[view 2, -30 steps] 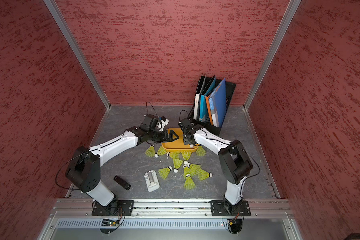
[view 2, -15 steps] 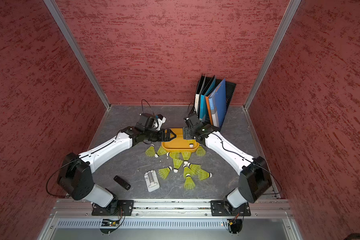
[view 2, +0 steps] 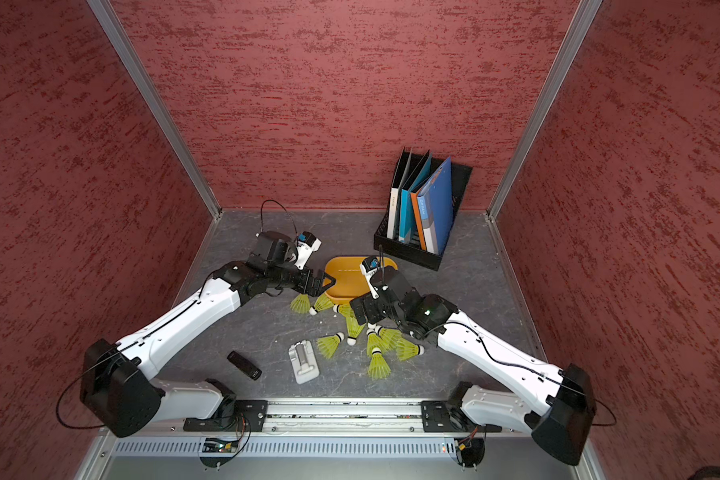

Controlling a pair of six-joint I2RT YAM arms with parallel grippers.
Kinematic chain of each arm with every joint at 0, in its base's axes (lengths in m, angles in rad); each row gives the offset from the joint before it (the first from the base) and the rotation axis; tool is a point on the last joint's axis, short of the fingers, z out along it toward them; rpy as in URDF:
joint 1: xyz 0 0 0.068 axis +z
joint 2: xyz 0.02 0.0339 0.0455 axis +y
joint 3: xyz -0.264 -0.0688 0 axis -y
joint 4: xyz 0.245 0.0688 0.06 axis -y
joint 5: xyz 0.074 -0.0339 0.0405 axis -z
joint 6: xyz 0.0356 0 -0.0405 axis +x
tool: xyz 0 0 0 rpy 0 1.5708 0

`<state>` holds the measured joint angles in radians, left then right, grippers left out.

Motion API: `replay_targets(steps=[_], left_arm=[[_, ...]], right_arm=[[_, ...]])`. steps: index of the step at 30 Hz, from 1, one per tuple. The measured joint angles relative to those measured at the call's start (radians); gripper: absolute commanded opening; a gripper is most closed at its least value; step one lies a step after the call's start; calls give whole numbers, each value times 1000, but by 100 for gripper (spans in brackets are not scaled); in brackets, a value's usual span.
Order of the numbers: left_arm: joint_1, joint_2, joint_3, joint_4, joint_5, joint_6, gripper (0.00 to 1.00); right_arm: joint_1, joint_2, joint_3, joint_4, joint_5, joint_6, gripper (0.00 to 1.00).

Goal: Put the shuttlecocks into the storage box
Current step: Pick up the shuttlecock at the center of the board.

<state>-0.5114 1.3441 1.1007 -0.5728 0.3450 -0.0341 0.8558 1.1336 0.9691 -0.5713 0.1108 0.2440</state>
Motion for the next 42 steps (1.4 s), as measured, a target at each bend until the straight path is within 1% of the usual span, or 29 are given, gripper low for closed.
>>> replay_targets(steps=[2,5,7,9,12,15,17,19,23,27,30,31,36,42], left_arm=[[0,0,-9,-33,15,45,92],[-6,2,-10,-77,39,81,90],[-23,8,-10,-96,45,77,90],[-55,10,-19,-92,48,39,88],[-131,-2,-70,-48,46,-89,85],[-238,-6,-124,-4,20,-240,84],[-325,-5,-150,24,-10,-359,82],[-389,2,-164,53,-38,-456,80],[-480,42,-168,83,-126,-634,76],[-500,66,-168,67,-196,-776,72],[-514,66,-168,65,-224,-836,71],[-521,66,-170,64,-227,-853,69],[-545,65,-219,79,-225,-902,66],[-546,119,-214,92,-254,-932,65]], right_arm=[[17,-14,-23,-2,0,10,98],[34,-24,-54,-6,0,30,98],[42,-32,-73,-11,-1,43,98],[47,-45,-94,-20,-1,56,99],[48,-70,-111,-50,0,80,98],[48,-100,-111,-95,0,116,99],[48,-121,-100,-154,-1,148,99],[48,-143,-82,-210,-2,183,98],[48,-217,-62,-314,-2,260,98],[48,-270,-61,-386,-2,335,98],[48,-256,-56,-419,-2,381,98],[48,-242,-50,-428,-2,395,98],[48,-196,-43,-428,-20,432,98],[48,-256,-43,-417,-48,502,98]])
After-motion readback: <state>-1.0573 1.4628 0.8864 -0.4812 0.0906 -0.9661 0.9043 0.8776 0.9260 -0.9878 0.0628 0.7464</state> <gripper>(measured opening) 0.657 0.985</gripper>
